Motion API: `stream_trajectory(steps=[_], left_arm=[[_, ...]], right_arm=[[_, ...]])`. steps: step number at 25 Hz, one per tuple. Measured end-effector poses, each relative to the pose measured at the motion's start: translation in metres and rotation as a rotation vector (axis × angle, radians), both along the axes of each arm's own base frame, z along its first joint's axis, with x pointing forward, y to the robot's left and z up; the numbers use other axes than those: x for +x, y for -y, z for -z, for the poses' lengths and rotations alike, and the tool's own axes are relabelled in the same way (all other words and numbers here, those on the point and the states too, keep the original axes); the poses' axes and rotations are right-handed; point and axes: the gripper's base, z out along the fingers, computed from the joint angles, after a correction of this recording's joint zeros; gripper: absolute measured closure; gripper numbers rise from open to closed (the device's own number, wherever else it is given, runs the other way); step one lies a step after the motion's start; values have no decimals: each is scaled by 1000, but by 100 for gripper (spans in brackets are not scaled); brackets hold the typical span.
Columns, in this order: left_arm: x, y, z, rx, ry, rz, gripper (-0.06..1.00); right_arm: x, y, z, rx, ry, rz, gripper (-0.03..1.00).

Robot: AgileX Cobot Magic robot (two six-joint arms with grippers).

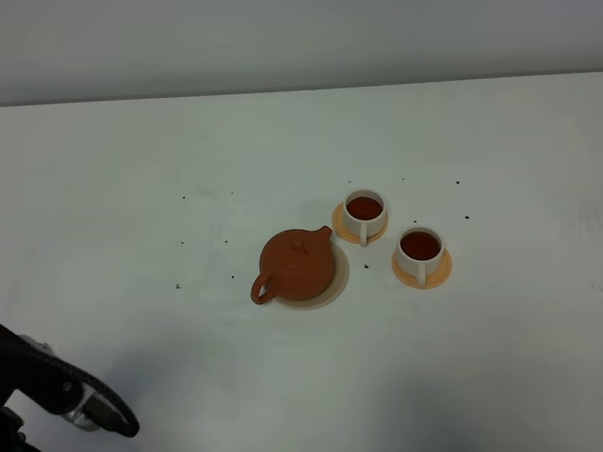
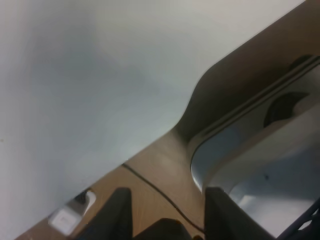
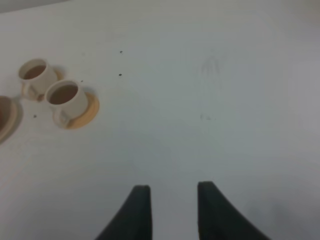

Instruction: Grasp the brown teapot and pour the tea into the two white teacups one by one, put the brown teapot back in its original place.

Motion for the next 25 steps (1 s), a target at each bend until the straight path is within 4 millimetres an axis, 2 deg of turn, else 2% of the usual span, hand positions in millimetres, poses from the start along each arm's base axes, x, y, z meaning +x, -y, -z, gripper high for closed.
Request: stream_trajectory(steps=[6, 14, 25], left_arm=[[-13, -10, -7, -54, 92, -21, 59], [-37, -36, -22, -140, 322, -258, 59], [-77, -49, -29, -198, 615, -441, 59]], right_arm=[[0, 0, 0, 0, 0, 0, 73], [0, 0, 0, 0, 0, 0, 73], [0, 0, 0, 0, 0, 0, 73]])
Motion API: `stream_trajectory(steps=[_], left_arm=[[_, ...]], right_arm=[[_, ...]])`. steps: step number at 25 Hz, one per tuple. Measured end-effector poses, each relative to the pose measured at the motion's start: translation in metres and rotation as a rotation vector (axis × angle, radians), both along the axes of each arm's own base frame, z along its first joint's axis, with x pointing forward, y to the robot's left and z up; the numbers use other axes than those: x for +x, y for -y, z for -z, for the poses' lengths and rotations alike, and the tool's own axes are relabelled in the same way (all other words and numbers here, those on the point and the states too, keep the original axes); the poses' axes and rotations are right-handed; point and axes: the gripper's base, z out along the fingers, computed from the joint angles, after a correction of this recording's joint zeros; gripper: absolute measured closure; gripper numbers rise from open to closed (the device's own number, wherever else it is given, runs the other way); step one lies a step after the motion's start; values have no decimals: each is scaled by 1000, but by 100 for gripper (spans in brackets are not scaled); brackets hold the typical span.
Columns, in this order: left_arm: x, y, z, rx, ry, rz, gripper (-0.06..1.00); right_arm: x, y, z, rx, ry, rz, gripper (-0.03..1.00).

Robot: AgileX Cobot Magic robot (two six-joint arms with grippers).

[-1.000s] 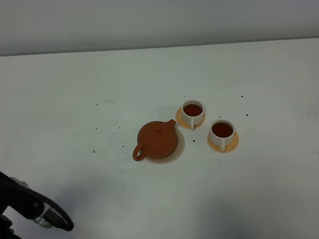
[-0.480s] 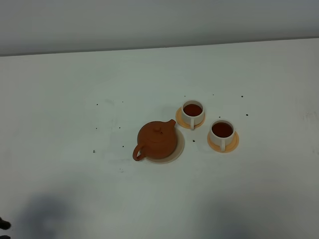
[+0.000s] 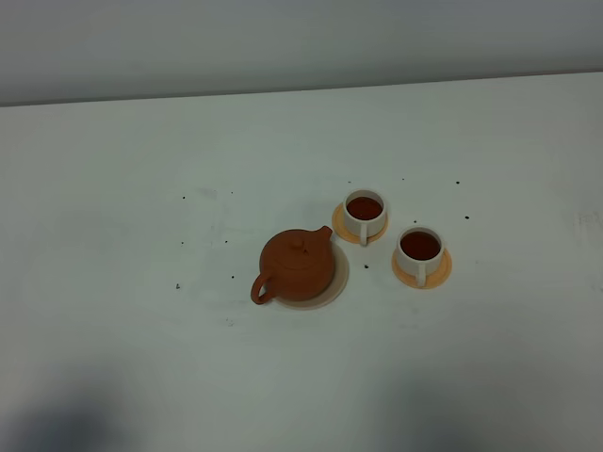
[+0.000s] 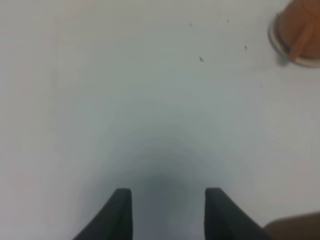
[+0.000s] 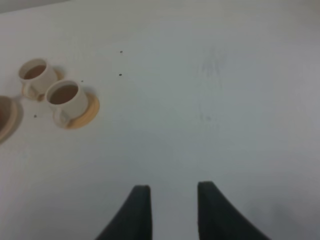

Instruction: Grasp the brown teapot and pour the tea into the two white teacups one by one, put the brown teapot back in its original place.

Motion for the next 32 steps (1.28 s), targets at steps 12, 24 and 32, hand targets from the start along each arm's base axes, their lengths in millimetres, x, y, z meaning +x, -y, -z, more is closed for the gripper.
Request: stream_trajectory(steps=[12, 24, 32], left_arm=[[-16, 0, 1, -6, 107, -70, 59], [-16, 0, 1, -6, 107, -70, 59], [-16, 0, 1, -6, 107, -70, 59]], right_arm=[[0, 0, 0, 0, 0, 0, 73], [0, 0, 0, 0, 0, 0, 73], [0, 0, 0, 0, 0, 0, 73]])
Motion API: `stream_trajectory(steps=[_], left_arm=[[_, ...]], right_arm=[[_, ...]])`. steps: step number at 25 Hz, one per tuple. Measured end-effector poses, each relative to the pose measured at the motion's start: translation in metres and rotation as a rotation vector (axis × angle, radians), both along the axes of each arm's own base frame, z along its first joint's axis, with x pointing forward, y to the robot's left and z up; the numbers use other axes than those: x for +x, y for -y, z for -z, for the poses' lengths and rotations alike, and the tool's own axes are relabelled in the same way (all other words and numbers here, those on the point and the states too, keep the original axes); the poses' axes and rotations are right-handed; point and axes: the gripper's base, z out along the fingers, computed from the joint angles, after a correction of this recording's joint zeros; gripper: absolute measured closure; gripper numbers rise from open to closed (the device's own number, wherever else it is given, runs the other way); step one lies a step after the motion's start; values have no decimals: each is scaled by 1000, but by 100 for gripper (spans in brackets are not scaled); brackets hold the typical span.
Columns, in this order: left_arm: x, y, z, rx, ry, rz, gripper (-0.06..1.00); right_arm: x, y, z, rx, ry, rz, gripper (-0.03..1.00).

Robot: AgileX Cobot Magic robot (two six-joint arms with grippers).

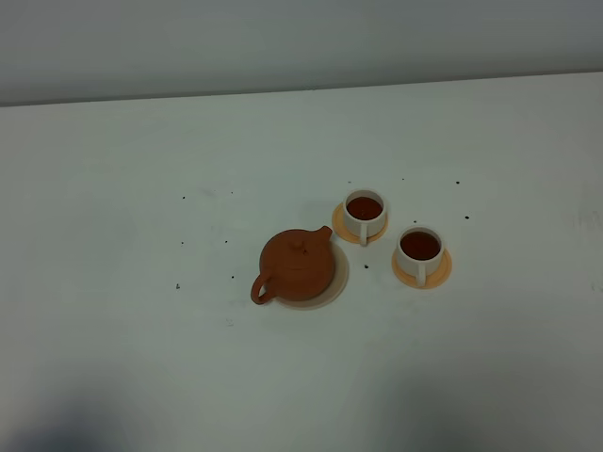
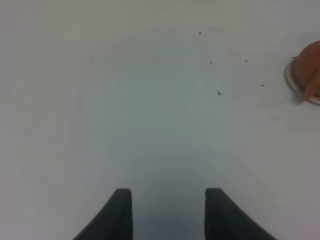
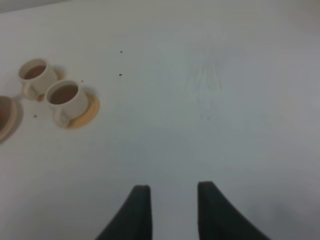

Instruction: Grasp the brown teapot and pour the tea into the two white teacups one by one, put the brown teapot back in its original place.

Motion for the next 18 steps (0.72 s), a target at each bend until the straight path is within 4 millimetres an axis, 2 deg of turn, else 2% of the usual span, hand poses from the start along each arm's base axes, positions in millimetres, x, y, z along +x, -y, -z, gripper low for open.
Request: stream_trajectory(steps=[18], left_arm=[[0, 0, 0, 0, 0, 0, 59]], right_arm=[[0, 0, 0, 0, 0, 0, 73]])
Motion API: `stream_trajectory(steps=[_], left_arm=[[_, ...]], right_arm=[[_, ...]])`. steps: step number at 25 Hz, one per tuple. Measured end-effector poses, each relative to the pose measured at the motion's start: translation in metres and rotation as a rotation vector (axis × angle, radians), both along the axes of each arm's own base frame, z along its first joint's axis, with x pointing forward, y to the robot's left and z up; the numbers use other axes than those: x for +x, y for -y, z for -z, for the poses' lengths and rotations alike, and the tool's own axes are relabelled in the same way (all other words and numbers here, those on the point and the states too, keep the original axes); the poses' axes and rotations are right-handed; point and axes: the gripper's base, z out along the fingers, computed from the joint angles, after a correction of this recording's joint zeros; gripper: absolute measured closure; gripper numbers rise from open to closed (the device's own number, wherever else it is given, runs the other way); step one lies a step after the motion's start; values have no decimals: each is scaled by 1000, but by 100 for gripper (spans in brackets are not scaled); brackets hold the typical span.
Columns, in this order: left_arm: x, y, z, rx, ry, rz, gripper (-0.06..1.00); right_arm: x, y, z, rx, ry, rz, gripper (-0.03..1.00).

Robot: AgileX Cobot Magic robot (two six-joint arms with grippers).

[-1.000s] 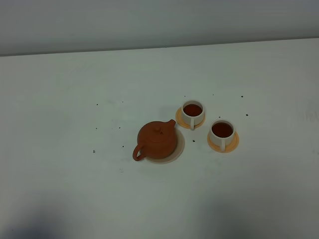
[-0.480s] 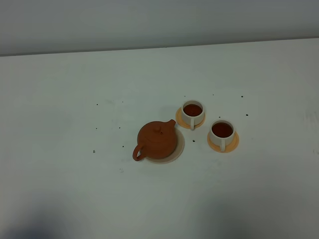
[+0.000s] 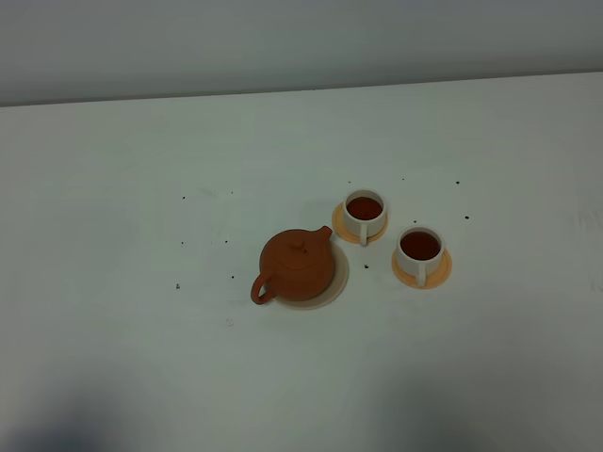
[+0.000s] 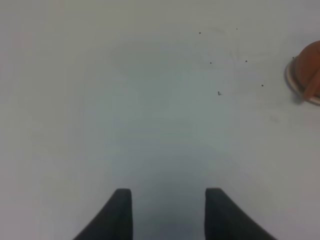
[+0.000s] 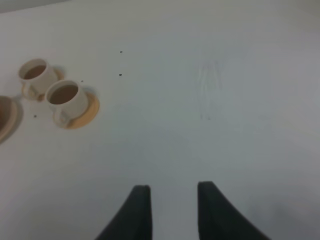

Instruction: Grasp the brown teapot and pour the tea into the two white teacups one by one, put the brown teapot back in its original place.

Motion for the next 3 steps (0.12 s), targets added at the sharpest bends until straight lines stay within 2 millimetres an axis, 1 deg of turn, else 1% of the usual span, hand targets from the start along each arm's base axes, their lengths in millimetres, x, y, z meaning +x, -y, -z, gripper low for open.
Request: stream_trajectory(steps=[3], left_arm=[[0, 0, 0, 0, 0, 0, 59]], right_arm=[[0, 0, 0, 0, 0, 0, 73]])
